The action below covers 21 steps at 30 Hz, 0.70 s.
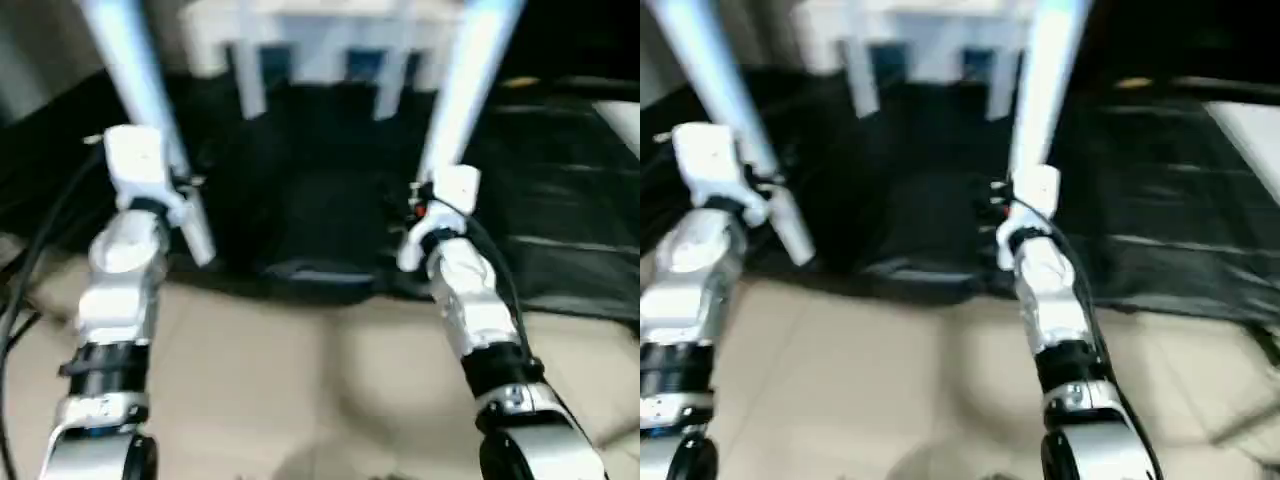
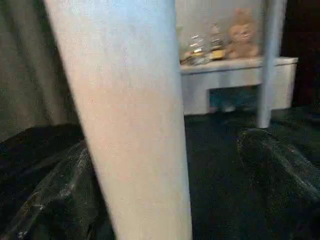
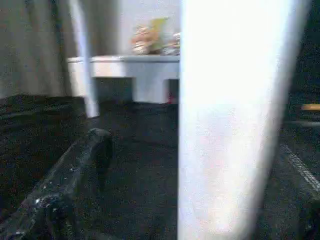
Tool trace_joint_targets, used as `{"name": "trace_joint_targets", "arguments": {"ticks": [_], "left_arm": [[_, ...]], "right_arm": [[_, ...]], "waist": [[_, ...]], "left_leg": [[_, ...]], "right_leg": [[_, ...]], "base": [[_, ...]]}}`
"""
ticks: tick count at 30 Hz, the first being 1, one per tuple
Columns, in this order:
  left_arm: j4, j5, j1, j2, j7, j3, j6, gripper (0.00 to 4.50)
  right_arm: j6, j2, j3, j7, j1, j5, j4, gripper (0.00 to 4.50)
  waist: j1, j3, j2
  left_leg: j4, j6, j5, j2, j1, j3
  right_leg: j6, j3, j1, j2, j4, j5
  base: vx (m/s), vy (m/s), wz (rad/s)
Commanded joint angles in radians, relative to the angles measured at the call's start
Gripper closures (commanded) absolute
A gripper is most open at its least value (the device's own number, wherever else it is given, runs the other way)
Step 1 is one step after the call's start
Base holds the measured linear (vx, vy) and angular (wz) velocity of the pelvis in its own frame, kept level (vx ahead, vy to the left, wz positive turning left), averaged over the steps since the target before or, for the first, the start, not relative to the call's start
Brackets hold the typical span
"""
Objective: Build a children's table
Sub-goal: Flip table
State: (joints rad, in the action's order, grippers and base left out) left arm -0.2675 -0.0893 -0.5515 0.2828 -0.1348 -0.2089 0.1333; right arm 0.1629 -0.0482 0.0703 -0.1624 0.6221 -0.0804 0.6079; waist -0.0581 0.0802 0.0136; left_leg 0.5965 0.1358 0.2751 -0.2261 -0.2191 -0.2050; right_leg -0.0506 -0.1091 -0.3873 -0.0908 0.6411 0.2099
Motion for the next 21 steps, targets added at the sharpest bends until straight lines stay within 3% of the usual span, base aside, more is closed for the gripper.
{"name": "trace_joint_targets", "arguments": {"ticks": [1,2,3,4,5,6,7,8,9,10,11,12,13,14,15,16,17,18,19,20,21], "left_arm": [[0.025,0.0,-0.023,-0.013,-0.015,0.046,-0.007,0.19],[0.026,0.001,-0.023,-0.013,-0.016,0.046,-0.007,0.19],[0.026,0.001,-0.023,-0.013,-0.016,0.046,-0.006,0.19],[0.026,0.003,-0.022,-0.013,-0.016,0.046,-0.005,0.19],[0.027,0.004,-0.022,-0.013,-0.017,0.045,-0.005,0.19],[0.027,0.005,-0.021,-0.013,-0.017,0.044,-0.004,0.19],[0.027,0.005,-0.021,-0.013,-0.017,0.044,-0.004,0.19],[0.028,0.007,-0.02,-0.011,-0.016,0.043,-0.003,0.19],[0.028,0.009,-0.018,-0.01,-0.015,0.041,-0.002,0.19],[0.027,0.01,-0.018,-0.008,-0.013,0.041,-0.002,0.19],[0.026,0.012,-0.017,-0.007,-0.011,0.04,-0.002,0.19],[0.021,0.02,-0.018,-0.003,-0.002,0.039,0.002,0.19],[0.021,0.02,-0.018,-0.003,-0.002,0.039,0.002,0.19],[0.017,0.025,-0.018,0.0,0.006,0.039,0.006,0.19],[0.012,0.029,-0.015,0.006,0.013,0.039,0.002,0.19],[0.008,0.036,-0.01,0.017,0.015,0.043,0.006,0.19],[0.008,0.036,-0.01,0.017,0.015,0.043,0.006,0.19],[0.007,0.04,-0.006,0.024,0.015,0.046,0.009,0.19],[0.007,0.043,-0.005,0.029,0.016,0.045,0.01,0.19],[0.007,0.046,-0.002,0.035,0.017,0.044,0.011,0.19],[0.01,0.05,0.001,0.041,0.017,0.042,0.013,0.19]], "right_arm": [[-0.017,-0.002,-0.002,-0.011,-0.004,0.003,-0.009,0.42],[-0.018,-0.002,-0.003,-0.012,-0.004,0.003,-0.009,0.42],[-0.021,-0.003,-0.005,-0.015,-0.003,0.005,-0.008,0.42],[-0.022,-0.004,-0.007,-0.017,0.0,0.007,-0.004,0.42],[-0.025,-0.005,-0.011,-0.017,0.002,0.007,-0.002,0.42],[-0.026,-0.005,-0.014,-0.018,0.003,0.006,-0.002,0.42],[-0.026,-0.005,-0.014,-0.019,0.003,0.005,-0.002,0.42],[-0.028,-0.005,-0.017,-0.02,0.002,0.005,-0.004,0.42],[-0.03,-0.005,-0.019,-0.023,0.001,0.004,-0.007,0.42],[-0.032,-0.003,-0.021,-0.027,-0.001,0.004,-0.01,0.42],[-0.035,-0.002,-0.023,-0.032,-0.003,0.002,-0.013,0.42],[-0.04,0.002,-0.026,-0.045,-0.01,-0.006,-0.022,0.42],[-0.04,0.002,-0.026,-0.045,-0.01,-0.006,-0.022,0.42],[-0.044,0.005,-0.028,-0.054,-0.016,-0.012,-0.03,0.42],[-0.046,0.01,-0.034,-0.066,-0.026,-0.018,-0.043,0.42],[-0.049,0.015,-0.04,-0.076,-0.038,-0.024,-0.06,0.42],[-0.049,0.015,-0.04,-0.076,-0.038,-0.024,-0.06,0.42],[-0.051,0.017,-0.044,-0.081,-0.045,-0.027,-0.07,0.42],[-0.053,0.018,-0.044,-0.085,-0.05,-0.03,-0.077,0.42],[-0.055,0.02,-0.045,-0.091,-0.056,-0.035,-0.087,0.42],[-0.059,0.021,-0.046,-0.098,-0.064,-0.041,-0.1,0.42]], "waist": [[0.004,-0.061,0.017],[-0.007,-0.075,-0.01],[-0.022,-0.08,-0.029],[-0.05,-0.098,-0.027],[-0.051,-0.1,-0.025],[-0.052,-0.103,-0.017],[-0.054,-0.102,0.005],[-0.055,-0.101,0.054],[-0.037,-0.092,0.077],[0.024,-0.107,0.089],[0.017,-0.11,0.077],[0.015,-0.104,0.079],[0.013,-0.107,0.063],[0.016,-0.111,0.057],[0.017,-0.112,0.041],[0.005,-0.106,-0.01],[-0.034,-0.122,-0.06],[-0.063,-0.126,-0.043],[-0.063,-0.118,-0.034],[-0.062,-0.118,-0.031],[-0.056,-0.119,-0.005]], "left_leg": [[-0.102,-0.127,0.651,-0.018,-0.016,0.019],[0.009,-0.117,0.379,0.08,-0.018,0.002],[0.041,-0.138,0.251,0.092,-0.072,0.017],[0.072,-0.154,0.099,0.095,-0.123,0.059],[0.087,-0.157,0.009,0.087,-0.16,0.09],[0.092,-0.154,-0.036,0.078,-0.181,0.104],[0.087,-0.15,-0.111,0.052,-0.213,0.121],[0.004,-0.155,-0.189,0.015,-0.201,0.125],[-0.038,-0.167,-0.179,-0.007,-0.177,0.145],[-0.07,-0.29,-0.101,-0.097,-0.011,0.242],[-0.055,-0.36,0.038,-0.099,0.023,0.241],[-0.051,-0.391,0.018,-0.083,0.018,0.233],[-0.041,-0.488,-0.092,-0.059,0.031,0.214],[-0.036,-0.525,-0.162,-0.046,0.035,0.203],[-0.022,-0.543,-0.262,-0.008,0.027,0.177],[0.028,-0.466,-0.246,0.083,-0.038,0.106],[0.102,-0.381,-0.063,0.163,-0.173,0.082],[0.123,-0.314,-0.05,0.143,-0.188,0.103],[0.108,-0.2,-0.147,0.106,-0.196,0.124],[0.085,-0.162,-0.205,0.103,-0.202,0.125],[0.048,-0.119,-0.285,0.091,-0.209,0.118]], "right_leg": [[0.042,0.03,0.061,-0.033,-0.078,0.608],[0.097,0.063,0.048,-0.076,-0.18,0.899],[0.093,0.104,0.095,-0.099,-0.177,0.947],[0.001,0.168,0.15,-0.132,-0.154,0.86],[-0.122,0.178,0.165,-0.133,-0.136,0.675],[-0.18,0.177,0.175,-0.138,-0.131,0.57],[-0.267,0.158,0.171,-0.141,-0.122,0.368],[-0.216,0.074,0.133,-0.083,-0.103,0.266],[-0.15,0.036,0.095,-0.011,-0.066,0.232],[-0.055,0.007,-0.039,0.024,0.067,0.24],[-0.021,0.023,-0.083,0.012,0.106,0.179],[0.001,0.025,-0.097,0.013,0.12,0.141],[0.053,0.03,-0.123,0.008,0.121,0.076],[0.073,0.031,-0.132,0.005,0.115,0.046],[0.066,0.042,-0.132,-0.008,0.075,-0.028],[-0.015,0.082,-0.065,-0.04,-0.022,-0.199],[-0.12,0.208,0.112,-0.129,-0.046,-0.336],[-0.193,0.234,0.125,-0.162,-0.043,-0.522],[-0.235,0.213,0.113,-0.147,-0.013,-0.913],[-0.214,0.189,0.114,-0.115,0.008,-1.07],[-0.162,0.159,0.099,-0.065,0.033,-1.197]], "base": [[0.065,-0.074,-0.26],[0.065,-0.074,-0.26],[0.146,-0.074,-0.06],[0.142,-0.078,0.05],[0.142,-0.078,0.05],[0.13,-0.03,0.08],[0.15,0.02,-0.07],[0.15,0.02,-0.07],[0.189,0.019,-0.21],[0.198,0.002,-0.05],[0.198,0.002,-0.05],[0.166,0.0,0.09],[0.146,-0.044,0.01],[0.146,-0.044,0.01],[0.136,-0.094,0.02],[0.126,-0.106,0.09],[0.126,-0.106,0.09],[0.109,-0.115,0.26],[0.06,-0.098,0.23],[0.06,-0.098,0.23],[0.012,-0.075,0.05]]}}
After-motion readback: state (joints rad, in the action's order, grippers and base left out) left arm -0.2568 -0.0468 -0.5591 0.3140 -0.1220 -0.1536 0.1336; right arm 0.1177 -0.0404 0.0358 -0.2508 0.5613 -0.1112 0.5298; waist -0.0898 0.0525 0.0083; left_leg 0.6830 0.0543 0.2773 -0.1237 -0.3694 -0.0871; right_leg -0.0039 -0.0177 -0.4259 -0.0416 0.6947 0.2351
